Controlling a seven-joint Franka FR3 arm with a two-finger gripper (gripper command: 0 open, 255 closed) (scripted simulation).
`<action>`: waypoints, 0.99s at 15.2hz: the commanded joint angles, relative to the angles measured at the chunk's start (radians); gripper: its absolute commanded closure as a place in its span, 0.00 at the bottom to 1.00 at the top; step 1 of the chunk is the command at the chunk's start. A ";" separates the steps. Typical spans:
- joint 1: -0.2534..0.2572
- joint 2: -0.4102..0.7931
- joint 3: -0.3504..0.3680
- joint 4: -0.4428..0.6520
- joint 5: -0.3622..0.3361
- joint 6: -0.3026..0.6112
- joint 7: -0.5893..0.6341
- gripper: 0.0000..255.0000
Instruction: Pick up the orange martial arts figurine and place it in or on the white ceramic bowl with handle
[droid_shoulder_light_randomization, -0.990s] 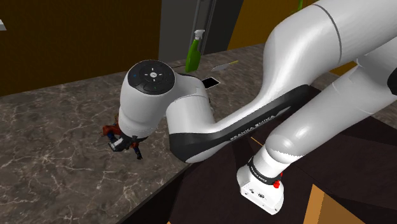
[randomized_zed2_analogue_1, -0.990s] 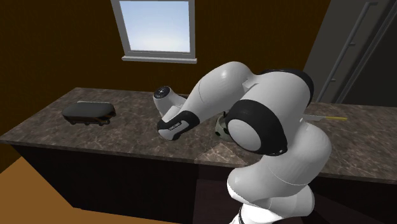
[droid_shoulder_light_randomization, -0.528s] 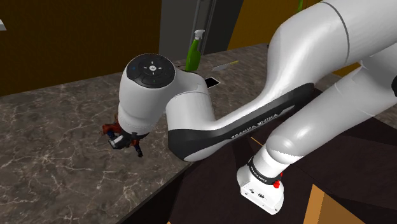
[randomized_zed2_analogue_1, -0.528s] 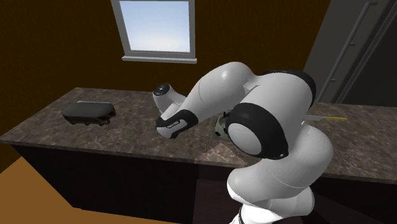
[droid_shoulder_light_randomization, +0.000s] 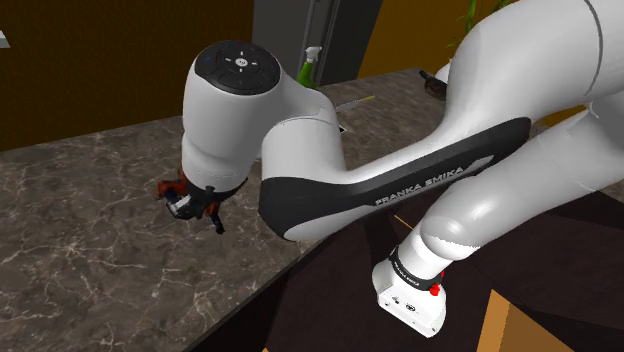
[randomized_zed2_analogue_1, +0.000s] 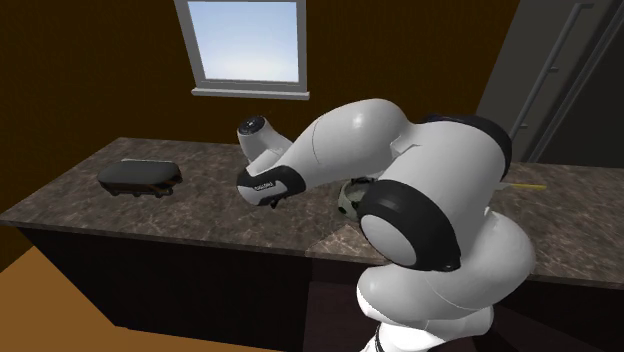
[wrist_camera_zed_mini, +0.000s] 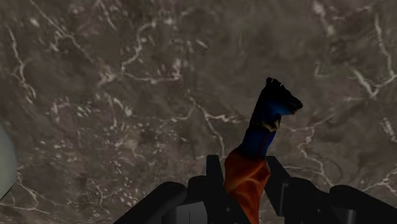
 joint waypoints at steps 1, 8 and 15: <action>0.014 -0.019 -0.017 0.010 0.022 -0.023 -0.021 1.00; 0.045 -0.067 -0.065 0.067 0.070 -0.114 -0.078 1.00; 0.062 -0.099 -0.101 0.134 0.097 -0.205 -0.119 1.00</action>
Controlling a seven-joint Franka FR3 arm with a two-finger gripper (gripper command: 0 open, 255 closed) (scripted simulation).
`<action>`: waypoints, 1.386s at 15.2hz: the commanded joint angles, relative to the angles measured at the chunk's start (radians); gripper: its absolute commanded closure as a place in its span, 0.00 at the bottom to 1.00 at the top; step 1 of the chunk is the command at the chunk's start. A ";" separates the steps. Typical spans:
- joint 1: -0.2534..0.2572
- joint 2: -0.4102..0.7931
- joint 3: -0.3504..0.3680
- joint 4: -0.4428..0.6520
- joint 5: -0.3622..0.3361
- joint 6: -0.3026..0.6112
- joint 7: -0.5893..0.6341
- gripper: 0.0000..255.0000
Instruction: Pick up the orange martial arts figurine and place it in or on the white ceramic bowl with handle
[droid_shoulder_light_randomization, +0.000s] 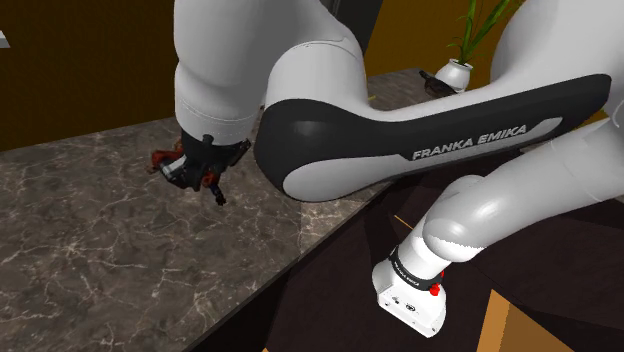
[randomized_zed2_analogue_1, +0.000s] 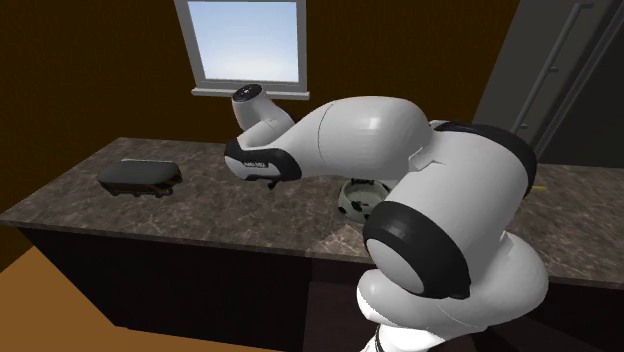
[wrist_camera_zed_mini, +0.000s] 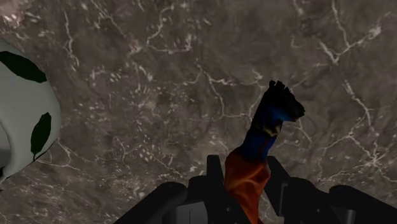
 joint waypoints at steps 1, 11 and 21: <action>0.003 -0.006 -0.008 0.025 0.005 -0.029 -0.010 1.00; 0.065 -0.153 -0.159 -0.051 0.085 -0.081 -0.155 1.00; 0.131 -0.421 -0.432 -0.318 0.118 -0.081 -0.412 1.00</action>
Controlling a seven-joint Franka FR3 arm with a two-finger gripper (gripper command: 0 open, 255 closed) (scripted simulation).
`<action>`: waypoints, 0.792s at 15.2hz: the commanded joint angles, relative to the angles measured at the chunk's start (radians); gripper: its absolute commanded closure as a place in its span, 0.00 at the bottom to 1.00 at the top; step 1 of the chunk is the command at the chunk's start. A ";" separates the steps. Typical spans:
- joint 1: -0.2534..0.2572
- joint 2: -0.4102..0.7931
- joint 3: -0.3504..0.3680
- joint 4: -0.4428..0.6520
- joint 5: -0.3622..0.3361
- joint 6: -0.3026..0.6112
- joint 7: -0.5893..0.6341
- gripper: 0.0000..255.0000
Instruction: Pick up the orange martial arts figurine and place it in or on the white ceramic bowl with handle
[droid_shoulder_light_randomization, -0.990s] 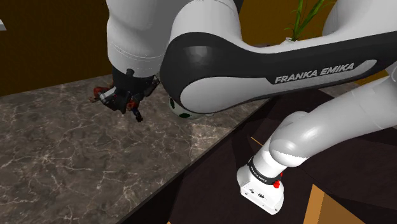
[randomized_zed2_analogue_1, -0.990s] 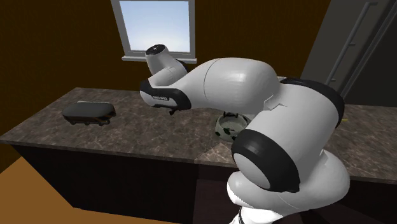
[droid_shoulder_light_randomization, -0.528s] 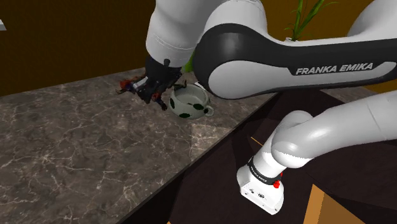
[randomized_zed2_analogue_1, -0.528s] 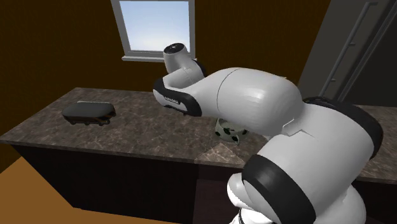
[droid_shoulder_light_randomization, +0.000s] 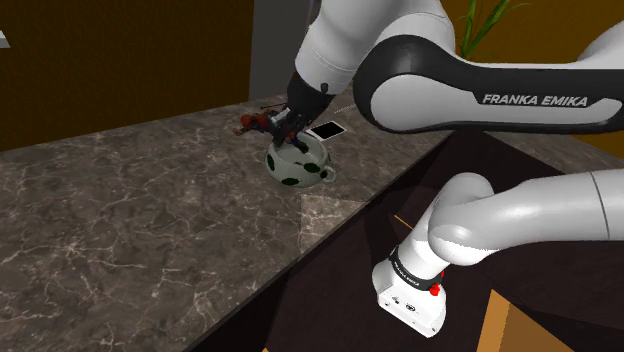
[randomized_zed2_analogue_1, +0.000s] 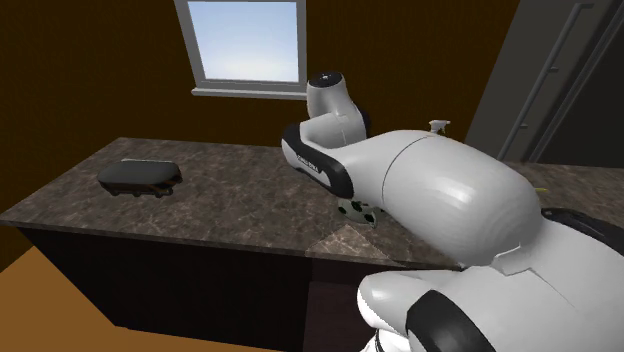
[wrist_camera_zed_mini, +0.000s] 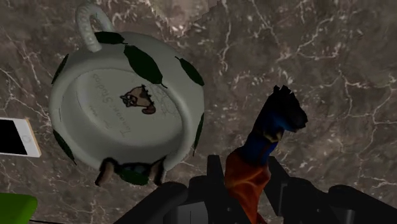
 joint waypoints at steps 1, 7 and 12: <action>0.008 -0.056 -0.048 -0.048 -0.002 -0.008 -0.046 1.00; -0.015 -0.182 -0.205 -0.152 -0.051 -0.026 -0.196 1.00; -0.030 -0.217 -0.256 -0.219 -0.073 0.006 -0.245 1.00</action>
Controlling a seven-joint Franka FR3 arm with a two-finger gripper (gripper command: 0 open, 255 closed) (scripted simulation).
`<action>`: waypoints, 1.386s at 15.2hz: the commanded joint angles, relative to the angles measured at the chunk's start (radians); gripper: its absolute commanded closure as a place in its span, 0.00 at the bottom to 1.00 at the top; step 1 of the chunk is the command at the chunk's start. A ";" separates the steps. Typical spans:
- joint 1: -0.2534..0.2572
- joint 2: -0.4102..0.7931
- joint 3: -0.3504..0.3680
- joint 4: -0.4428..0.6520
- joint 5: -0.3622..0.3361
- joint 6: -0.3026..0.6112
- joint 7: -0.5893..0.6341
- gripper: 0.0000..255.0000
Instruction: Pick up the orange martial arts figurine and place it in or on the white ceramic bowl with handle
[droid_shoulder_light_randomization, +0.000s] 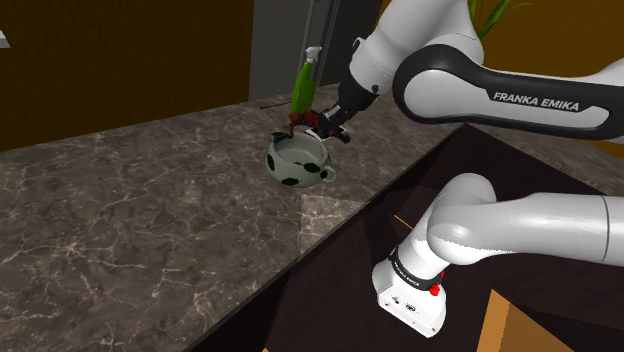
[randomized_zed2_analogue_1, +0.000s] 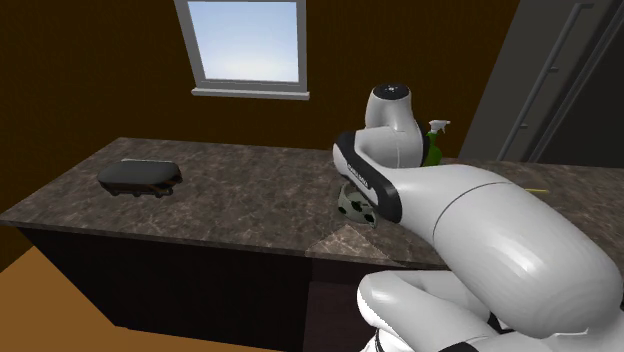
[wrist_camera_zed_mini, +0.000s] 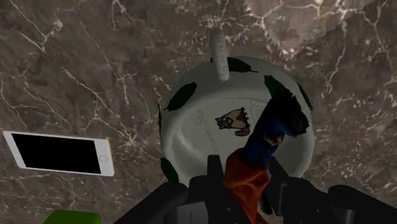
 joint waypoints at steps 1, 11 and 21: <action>0.001 0.000 0.001 -0.025 0.001 0.026 0.001 1.00; 0.006 0.013 0.015 -0.127 0.007 0.140 0.013 1.00; 0.006 0.013 0.015 -0.127 0.007 0.140 0.013 0.00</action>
